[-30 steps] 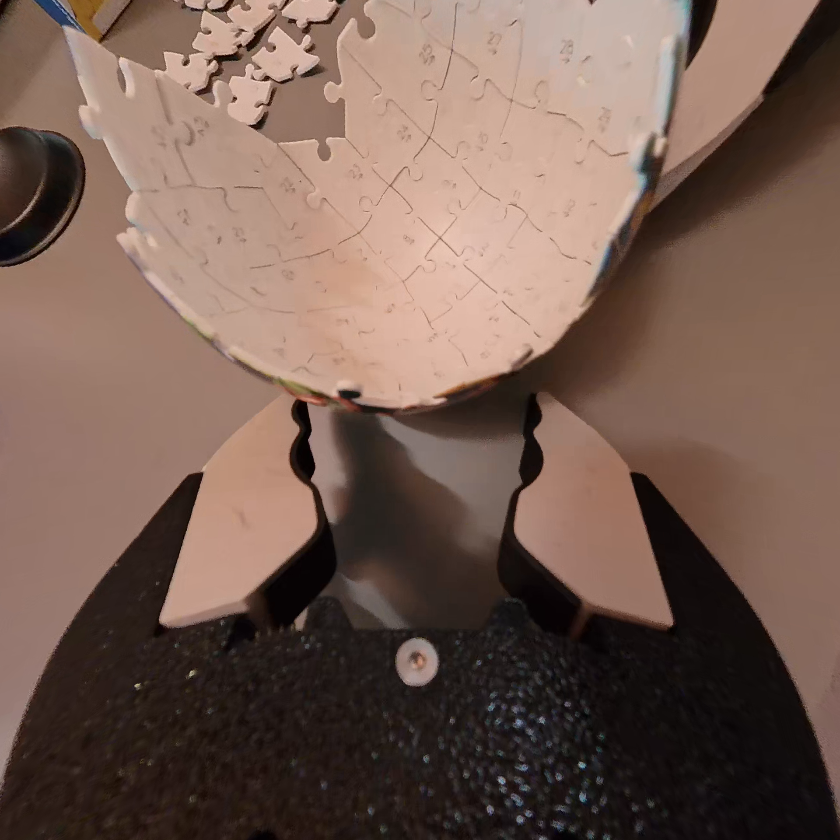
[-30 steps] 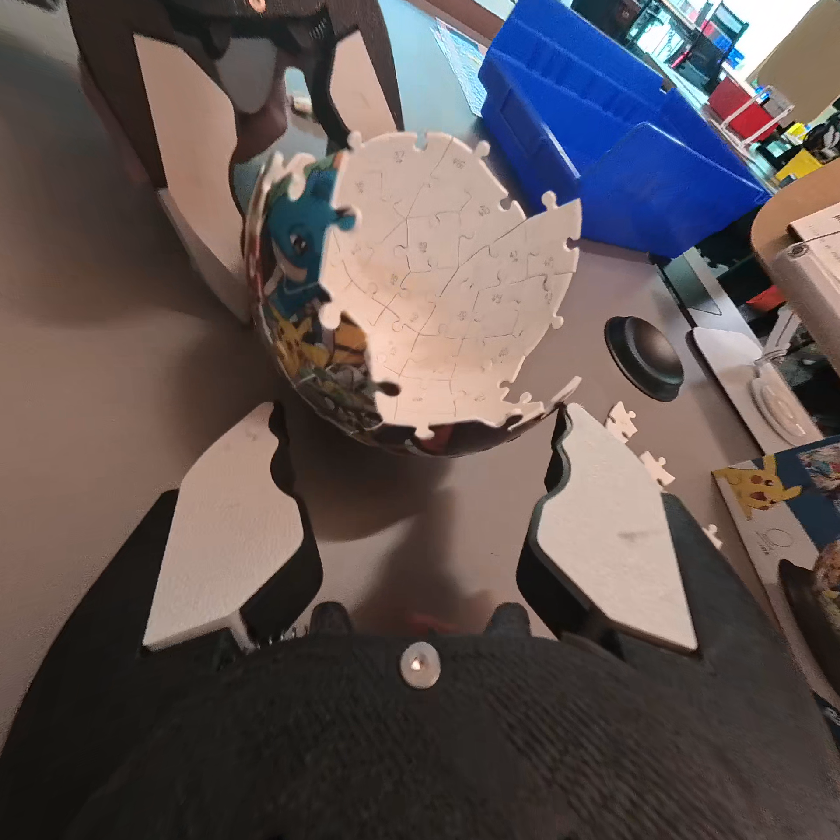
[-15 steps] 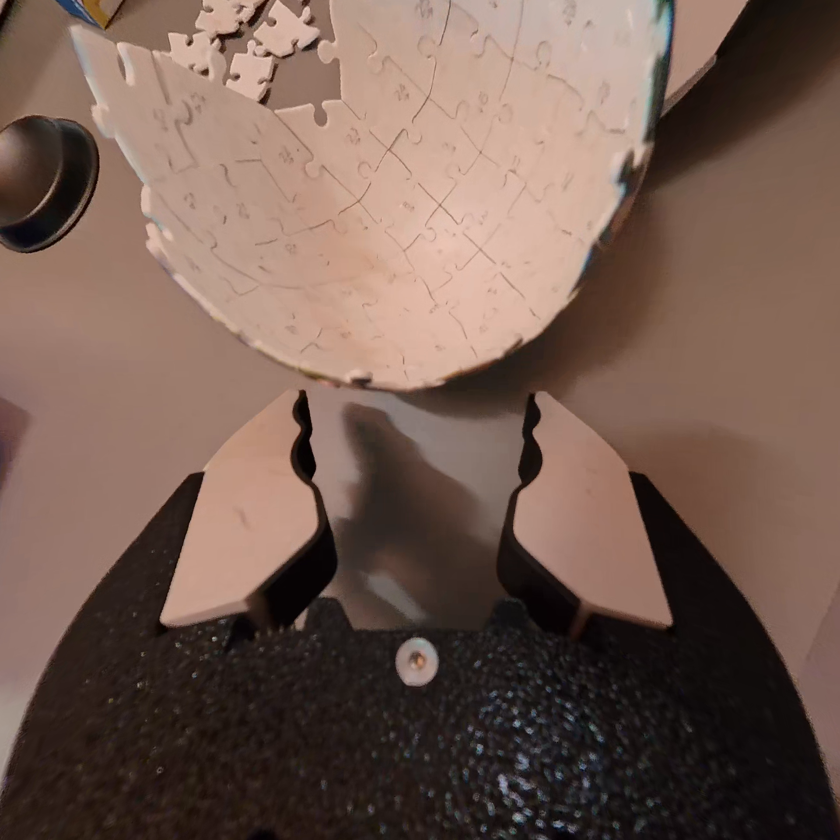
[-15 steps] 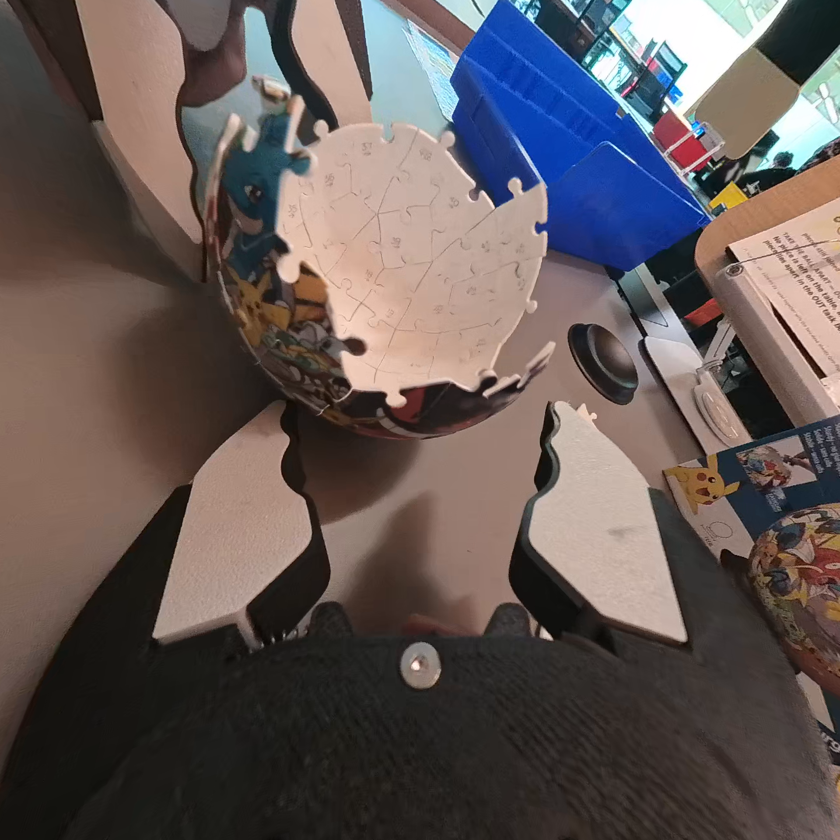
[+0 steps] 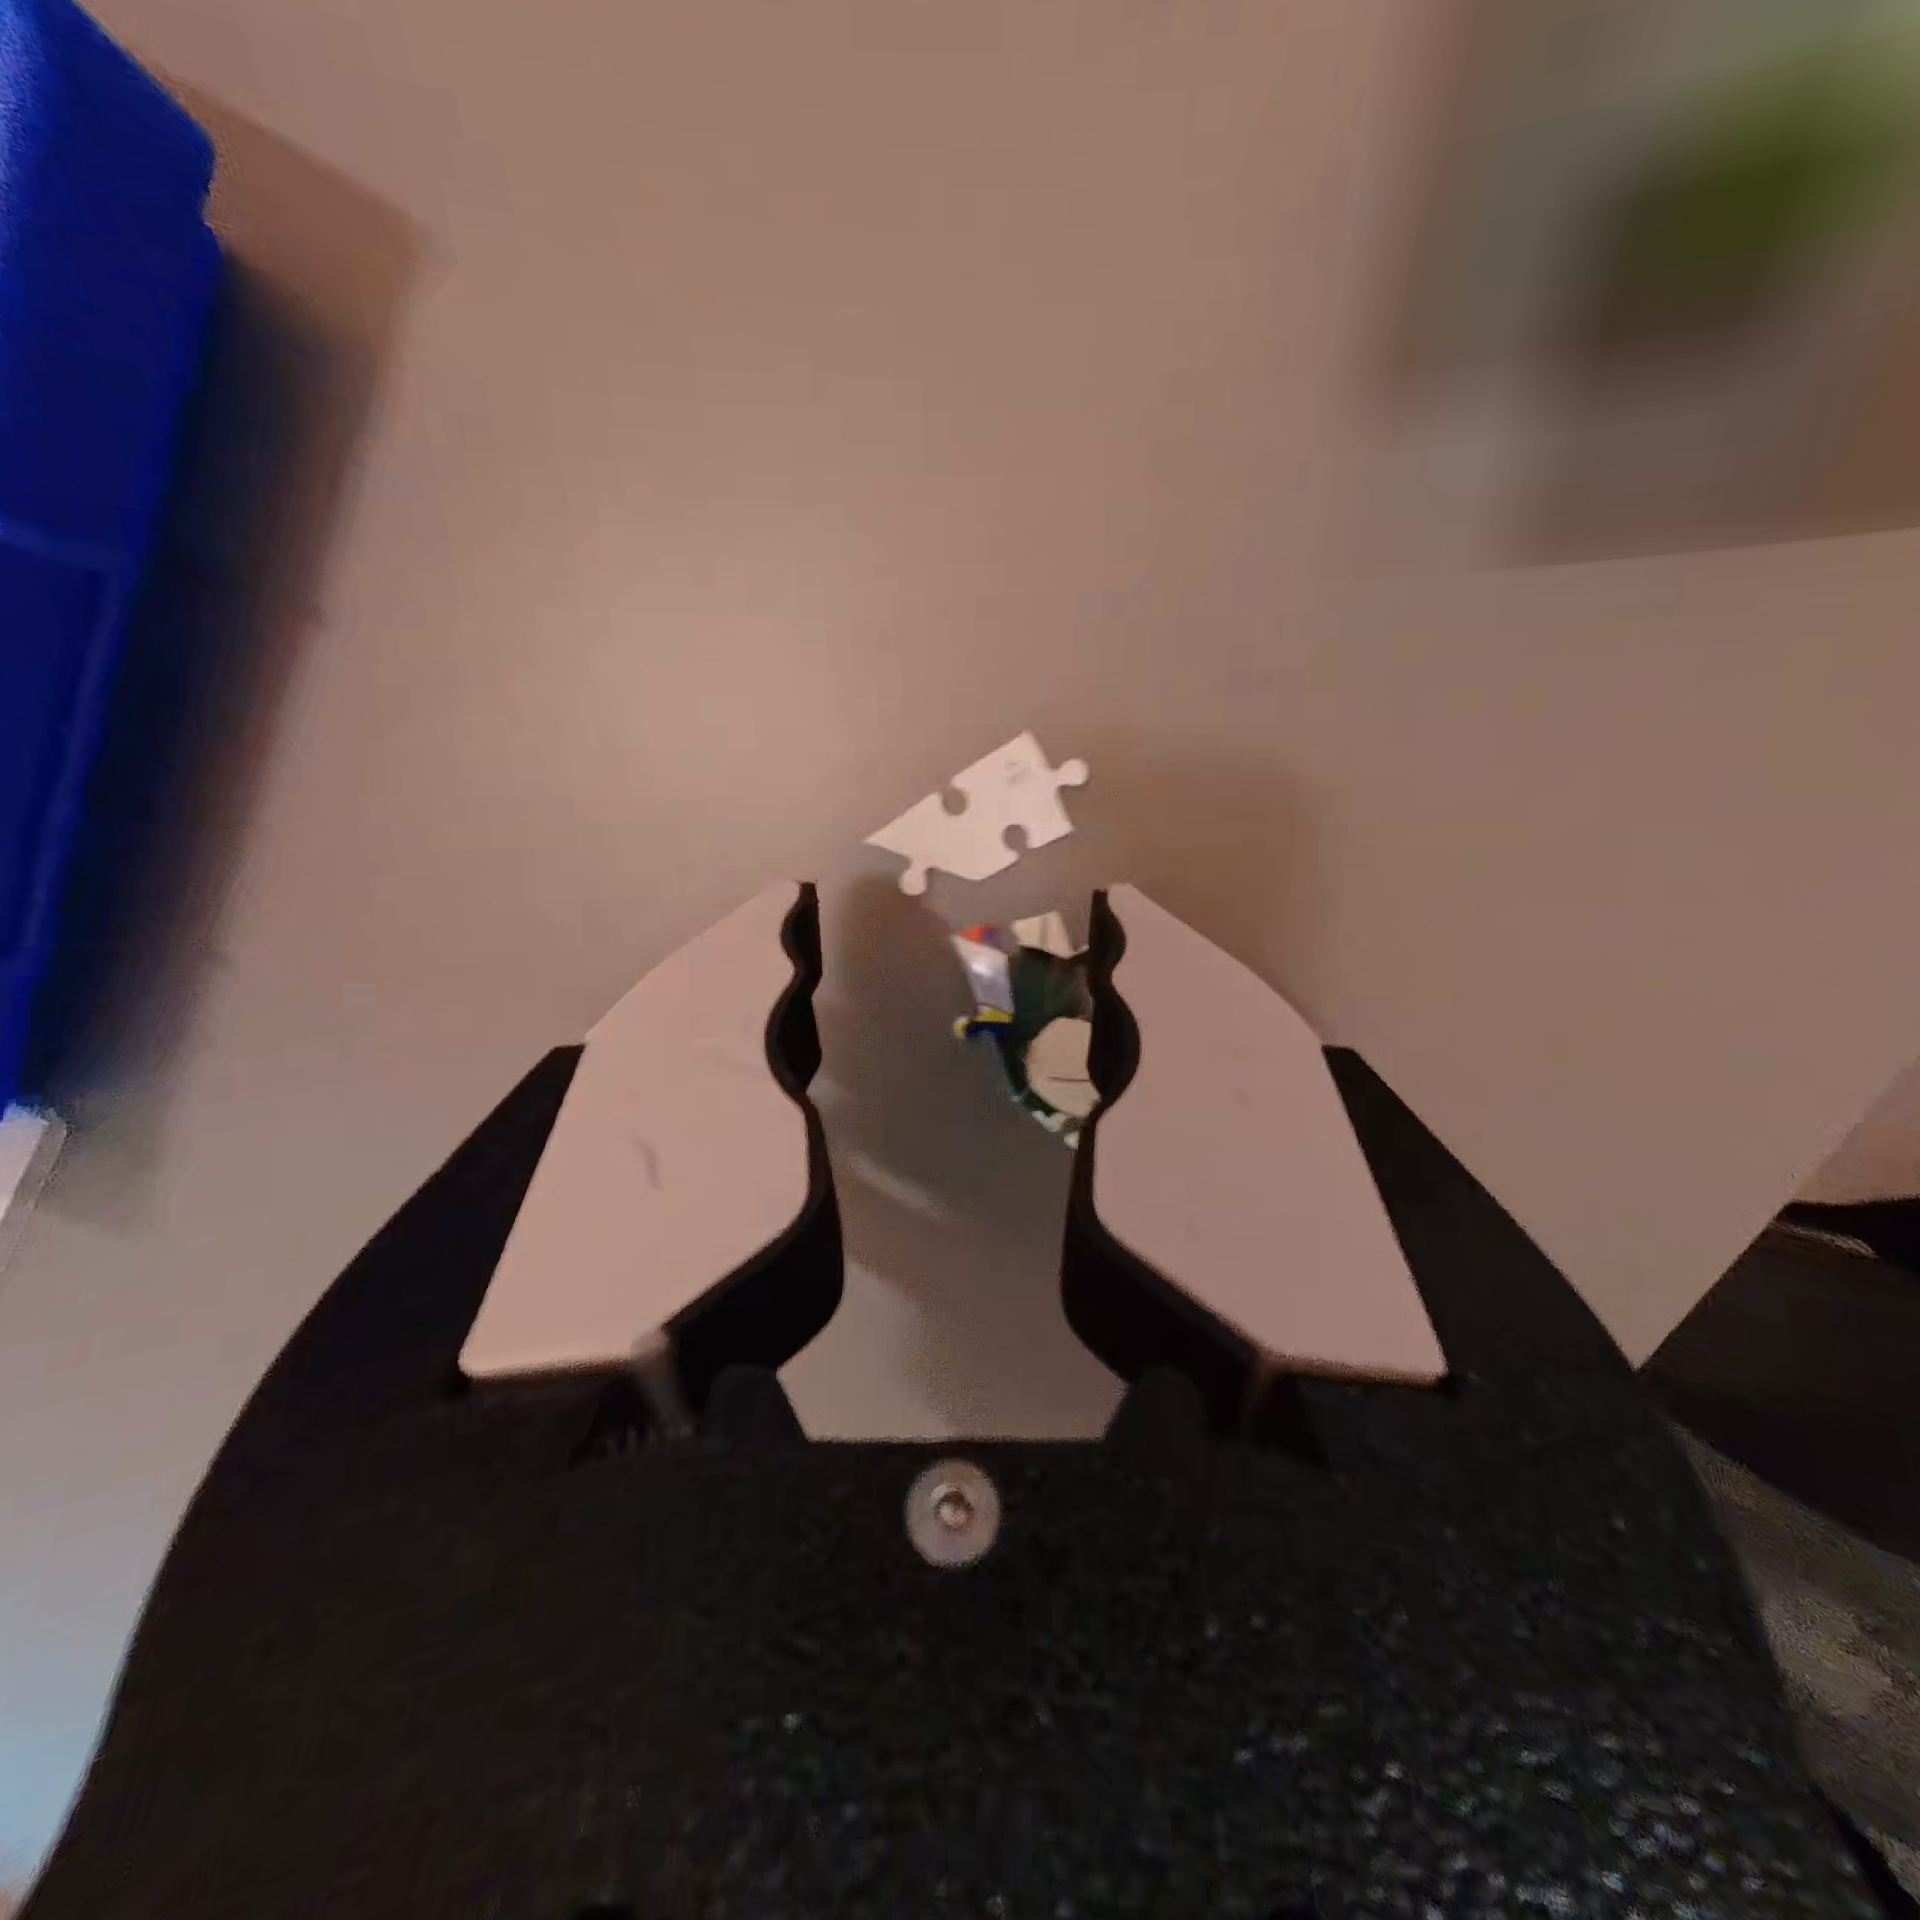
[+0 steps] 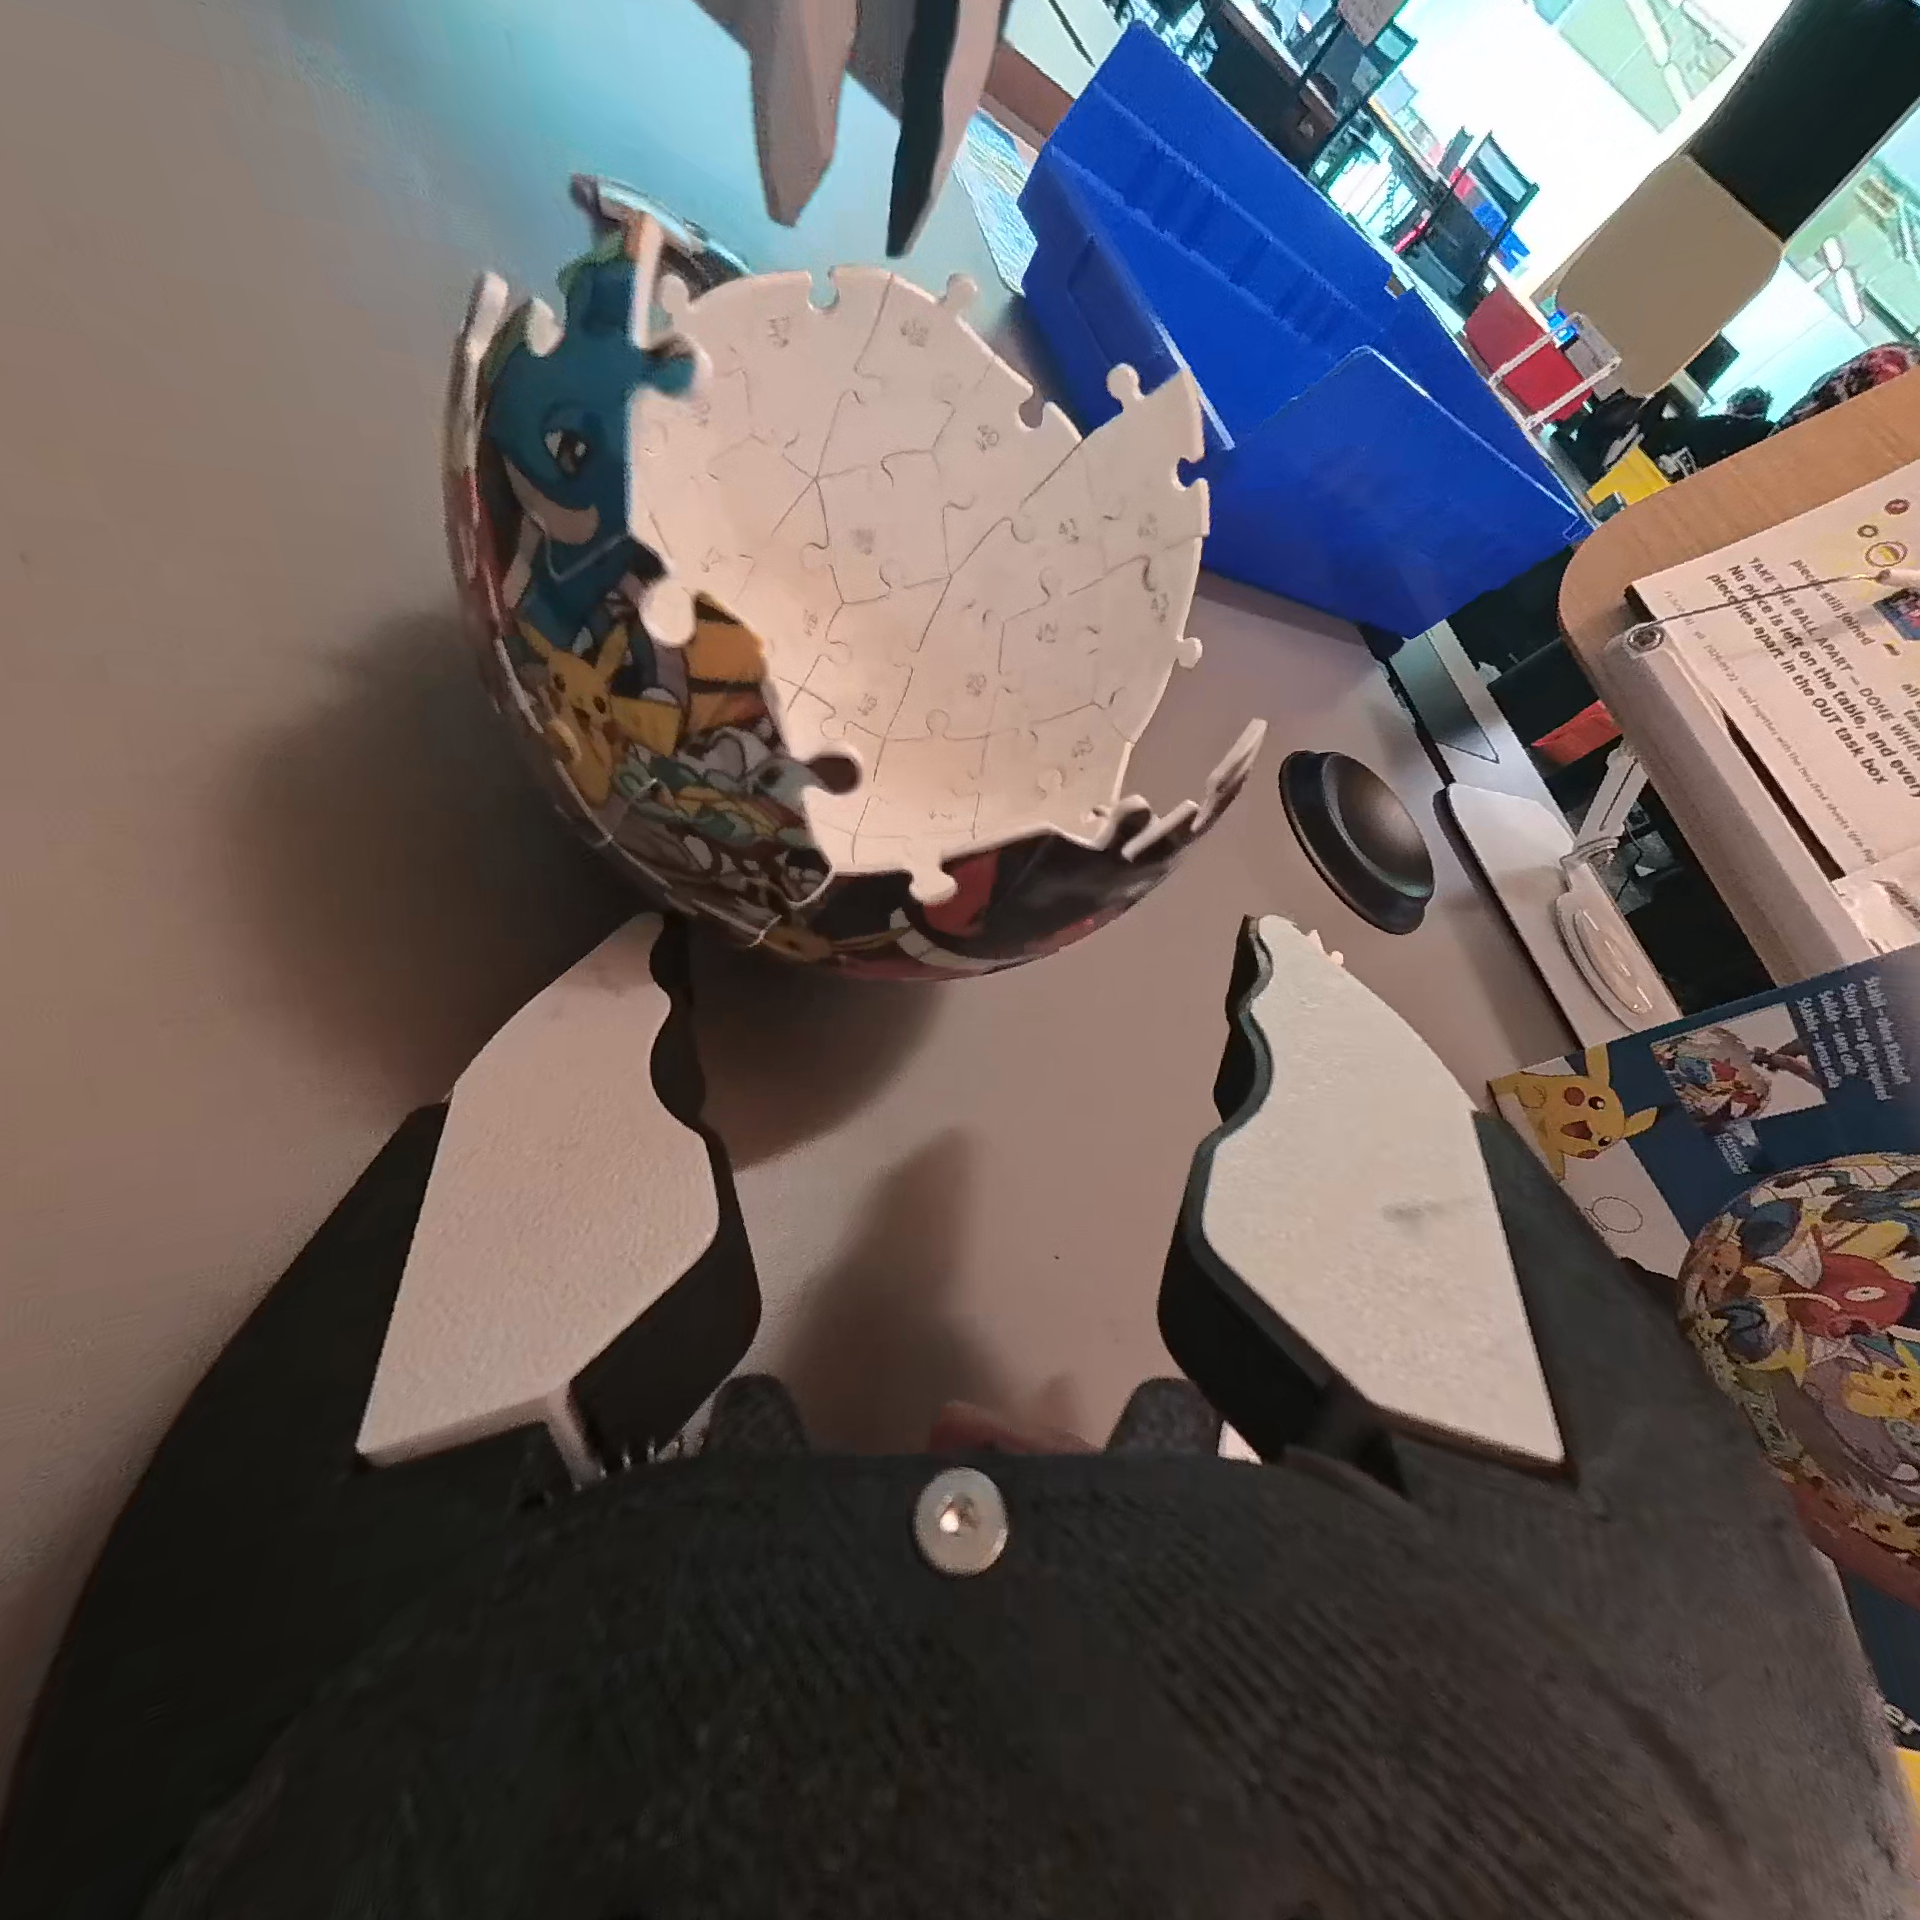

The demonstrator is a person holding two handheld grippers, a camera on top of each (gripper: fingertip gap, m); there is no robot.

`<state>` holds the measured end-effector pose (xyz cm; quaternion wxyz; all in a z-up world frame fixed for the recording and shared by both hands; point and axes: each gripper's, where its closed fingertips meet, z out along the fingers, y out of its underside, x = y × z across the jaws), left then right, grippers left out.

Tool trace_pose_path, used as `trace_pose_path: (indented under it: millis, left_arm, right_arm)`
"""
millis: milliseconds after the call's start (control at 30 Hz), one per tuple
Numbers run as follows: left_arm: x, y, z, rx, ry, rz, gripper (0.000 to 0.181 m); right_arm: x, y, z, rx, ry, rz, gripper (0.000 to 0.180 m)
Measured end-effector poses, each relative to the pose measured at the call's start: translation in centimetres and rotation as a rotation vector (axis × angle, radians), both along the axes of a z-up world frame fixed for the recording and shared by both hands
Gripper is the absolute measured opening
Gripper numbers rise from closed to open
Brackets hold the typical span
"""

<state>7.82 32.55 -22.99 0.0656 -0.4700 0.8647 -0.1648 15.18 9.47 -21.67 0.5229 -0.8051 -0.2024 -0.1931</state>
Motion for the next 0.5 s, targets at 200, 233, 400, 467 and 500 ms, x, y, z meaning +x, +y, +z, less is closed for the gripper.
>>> trace_pose_path:
  millis: [200, 233, 400, 467, 500]
  left_arm:
    - [1.0, 0.1, -1.9, -0.150, 0.076, -0.095, 0.038]
    - [1.0, 0.1, -2.2, -0.161, 0.085, -0.101, 0.037]
    - [0.9, 0.1, -2.8, -0.157, 0.053, -0.173, 0.024]
    - [1.0, 0.3, -3.0, -0.126, 0.017, -0.191, 0.019]
    - [1.1, 0.5, -3.0, -0.106, -0.004, -0.195, 0.014]
  right_arm:
    - [0.0, 0.0, 0.0, 0.001, -0.010, 0.003, 0.093]
    - [0.0, 0.0, 0.0, 0.004, -0.013, 0.003, 0.093]
    - [0.0, 0.0, 0.0, 0.008, -0.019, 0.005, 0.093]
    - [0.0, 0.1, 0.1, 0.010, -0.022, 0.010, 0.092]
    - [0.0, 0.1, 0.0, 0.009, -0.023, 0.011, 0.092]
